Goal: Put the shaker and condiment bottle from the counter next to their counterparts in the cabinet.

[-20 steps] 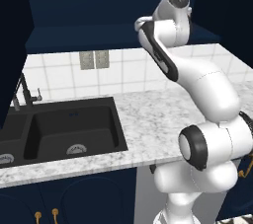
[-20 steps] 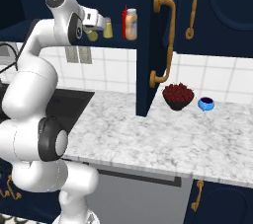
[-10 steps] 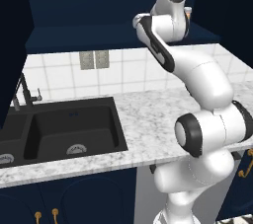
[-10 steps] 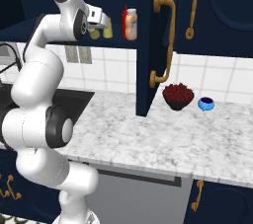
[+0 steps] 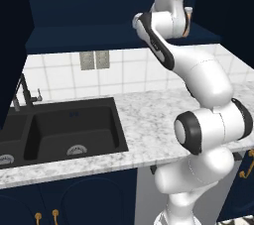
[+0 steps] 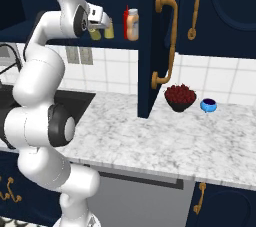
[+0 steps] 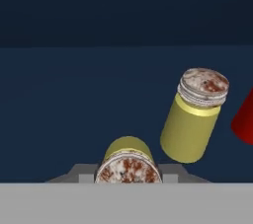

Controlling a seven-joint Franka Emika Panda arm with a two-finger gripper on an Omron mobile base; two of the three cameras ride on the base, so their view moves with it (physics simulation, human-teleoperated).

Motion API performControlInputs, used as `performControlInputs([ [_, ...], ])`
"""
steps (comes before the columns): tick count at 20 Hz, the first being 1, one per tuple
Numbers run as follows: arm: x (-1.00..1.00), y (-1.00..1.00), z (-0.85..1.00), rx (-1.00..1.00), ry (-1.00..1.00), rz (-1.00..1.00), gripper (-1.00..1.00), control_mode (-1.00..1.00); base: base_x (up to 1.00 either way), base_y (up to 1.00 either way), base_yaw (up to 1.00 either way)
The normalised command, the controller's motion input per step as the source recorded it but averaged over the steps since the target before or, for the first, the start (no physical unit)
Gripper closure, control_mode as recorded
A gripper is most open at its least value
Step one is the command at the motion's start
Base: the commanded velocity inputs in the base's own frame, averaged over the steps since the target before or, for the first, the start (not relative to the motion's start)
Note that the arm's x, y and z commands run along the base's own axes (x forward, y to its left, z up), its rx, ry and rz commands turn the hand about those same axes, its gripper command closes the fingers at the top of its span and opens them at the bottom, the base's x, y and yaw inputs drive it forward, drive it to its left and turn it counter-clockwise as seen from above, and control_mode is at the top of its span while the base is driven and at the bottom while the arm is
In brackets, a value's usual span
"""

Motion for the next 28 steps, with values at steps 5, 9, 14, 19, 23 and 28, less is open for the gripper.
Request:
performControlInputs([
  [5, 0.16, 0.09, -0.22, -0.02, 0.04, 0.00, -1.00, -1.00, 0.00, 0.00, 0.00],
  [9, 0.40, 0.00, -0.19, 0.00, 0.00, 0.00, -1.00, -1.00, 0.00, 0.00, 0.00],
  [14, 0.50, 0.00, -0.17, 0.00, -0.01, 0.00, -1.00, -1.00, 0.00, 0.00, 0.00],
  [19, 0.26, 0.00, -0.15, 0.00, -0.01, 0.00, -1.00, -1.00, 0.00, 0.00, 0.00],
  [23, 0.03, 0.00, -0.20, 0.00, -0.03, 0.00, -1.00, -1.00, 0.00, 0.00, 0.00],
  [28, 0.02, 0.00, -0.23, 0.00, -0.04, 0.00, -1.00, -1.00, 0.00, 0.00, 0.00],
])
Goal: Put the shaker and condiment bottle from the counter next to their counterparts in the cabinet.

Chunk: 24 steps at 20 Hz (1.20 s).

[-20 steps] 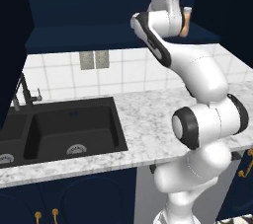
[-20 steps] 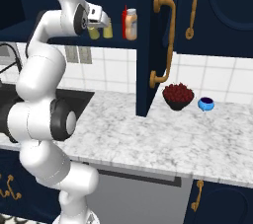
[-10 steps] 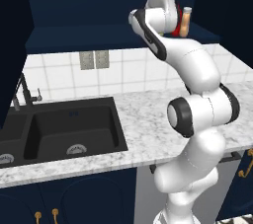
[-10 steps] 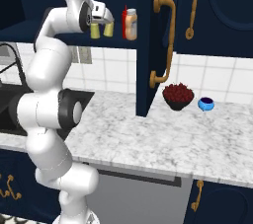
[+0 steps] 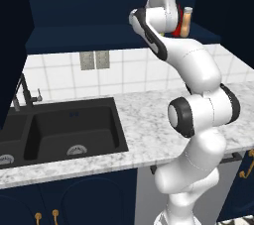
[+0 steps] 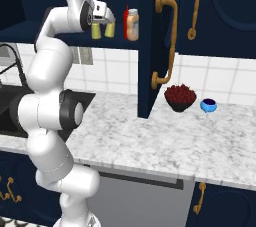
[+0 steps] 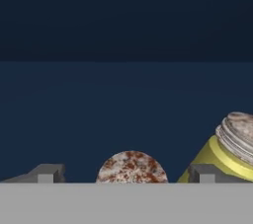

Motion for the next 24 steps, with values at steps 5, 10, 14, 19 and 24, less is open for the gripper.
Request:
performControlInputs([
  [5, 0.01, 0.00, -0.10, 0.00, -0.09, 0.00, -1.00, -1.00, 0.00, 0.00, 0.00],
  [10, -0.42, 0.21, 0.00, 0.00, -0.18, 0.00, -1.00, -1.00, 0.00, 0.00, 0.00],
  [14, -0.98, 0.29, 0.00, 0.00, -0.20, 0.00, -1.00, -1.00, 0.00, 0.00, 0.00],
  [19, -1.00, 0.02, -0.39, 0.01, -0.11, 0.00, -1.00, -1.00, 0.00, 0.00, 0.00],
  [24, -1.00, -0.07, -0.83, 0.04, -0.10, 0.00, -1.00, -1.00, 0.00, 0.00, 0.00],
])
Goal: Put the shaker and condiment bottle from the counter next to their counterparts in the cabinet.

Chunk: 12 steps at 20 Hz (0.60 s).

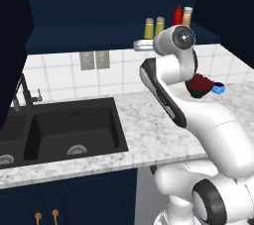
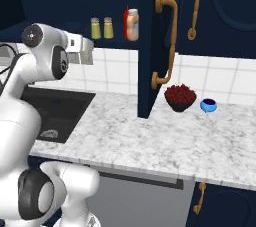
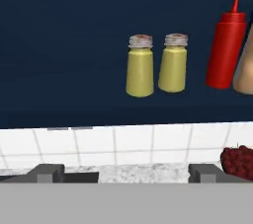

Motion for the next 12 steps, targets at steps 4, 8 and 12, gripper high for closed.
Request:
performControlInputs([
  [4, -1.00, -0.01, -0.94, 0.02, -0.15, 0.00, -1.00, -1.00, 0.00, 0.00, 0.00],
  [8, -1.00, 0.00, -0.98, 0.01, -0.15, 0.00, -1.00, -1.00, 0.00, 0.00, 0.00],
  [12, -1.00, 0.00, -0.84, 0.01, -0.13, 0.00, -1.00, -1.00, 0.00, 0.00, 0.00],
])
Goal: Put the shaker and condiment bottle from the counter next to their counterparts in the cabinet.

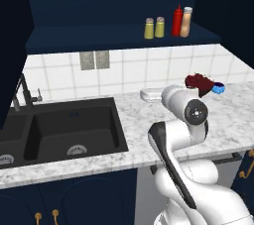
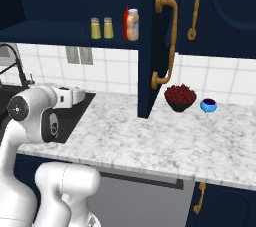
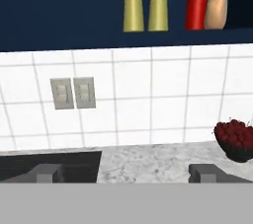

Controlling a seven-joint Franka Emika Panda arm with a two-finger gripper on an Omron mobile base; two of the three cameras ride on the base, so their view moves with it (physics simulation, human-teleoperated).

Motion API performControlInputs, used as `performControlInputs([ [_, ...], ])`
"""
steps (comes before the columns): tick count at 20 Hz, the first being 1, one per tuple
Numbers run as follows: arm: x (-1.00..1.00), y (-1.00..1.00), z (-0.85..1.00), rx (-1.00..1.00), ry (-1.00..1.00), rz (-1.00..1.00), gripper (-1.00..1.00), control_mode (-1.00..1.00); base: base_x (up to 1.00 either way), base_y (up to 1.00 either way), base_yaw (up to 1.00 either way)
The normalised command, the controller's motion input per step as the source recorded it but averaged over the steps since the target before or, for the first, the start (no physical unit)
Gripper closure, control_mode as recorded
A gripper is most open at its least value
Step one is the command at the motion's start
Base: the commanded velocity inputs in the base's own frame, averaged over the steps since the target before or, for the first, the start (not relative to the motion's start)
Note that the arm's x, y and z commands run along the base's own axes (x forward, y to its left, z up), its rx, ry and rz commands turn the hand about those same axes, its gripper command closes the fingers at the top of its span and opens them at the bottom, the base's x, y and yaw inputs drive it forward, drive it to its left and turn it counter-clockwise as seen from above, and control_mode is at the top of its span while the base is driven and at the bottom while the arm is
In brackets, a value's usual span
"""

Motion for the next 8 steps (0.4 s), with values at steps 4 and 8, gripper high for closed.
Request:
performControlInputs([
  [4, -0.57, 0.00, -0.35, 0.01, 0.00, 0.00, -1.00, -1.00, 0.00, 0.00, 0.00],
  [8, 0.00, 0.00, 0.00, 0.00, 0.00, 0.00, -1.00, -1.00, 0.00, 0.00, 0.00],
])
